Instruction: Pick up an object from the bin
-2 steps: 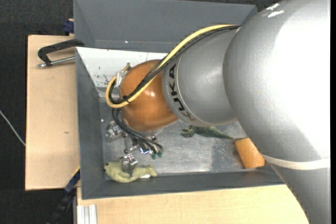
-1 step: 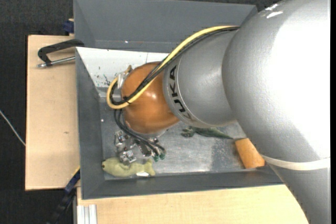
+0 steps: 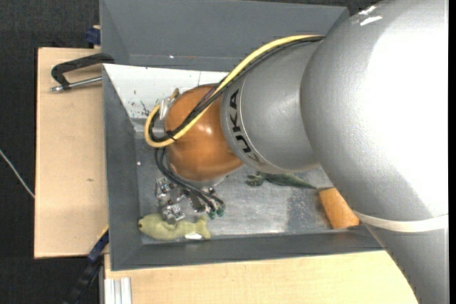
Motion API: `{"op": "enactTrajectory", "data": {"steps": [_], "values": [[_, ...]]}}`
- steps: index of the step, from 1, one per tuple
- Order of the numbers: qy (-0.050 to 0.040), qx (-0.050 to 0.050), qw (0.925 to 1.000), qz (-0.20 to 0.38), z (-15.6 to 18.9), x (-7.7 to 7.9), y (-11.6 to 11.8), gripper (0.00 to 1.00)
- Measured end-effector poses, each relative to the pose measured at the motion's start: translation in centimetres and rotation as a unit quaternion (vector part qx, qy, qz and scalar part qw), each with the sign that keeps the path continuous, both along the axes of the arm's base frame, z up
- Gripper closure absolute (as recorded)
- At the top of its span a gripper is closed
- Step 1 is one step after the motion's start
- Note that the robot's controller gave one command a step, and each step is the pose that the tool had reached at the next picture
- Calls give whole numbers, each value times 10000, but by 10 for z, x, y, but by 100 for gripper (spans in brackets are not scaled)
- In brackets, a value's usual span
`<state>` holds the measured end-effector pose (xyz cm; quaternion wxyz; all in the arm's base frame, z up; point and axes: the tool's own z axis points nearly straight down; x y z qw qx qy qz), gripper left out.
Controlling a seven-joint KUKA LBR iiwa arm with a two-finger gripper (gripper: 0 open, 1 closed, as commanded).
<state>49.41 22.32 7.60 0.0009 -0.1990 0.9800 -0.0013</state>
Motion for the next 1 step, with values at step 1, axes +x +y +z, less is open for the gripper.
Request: {"op": "enactTrajectory", "data": {"steps": [1], "values": [[-62, 41, 10000, 12, 184, 16, -26, 100]]}}
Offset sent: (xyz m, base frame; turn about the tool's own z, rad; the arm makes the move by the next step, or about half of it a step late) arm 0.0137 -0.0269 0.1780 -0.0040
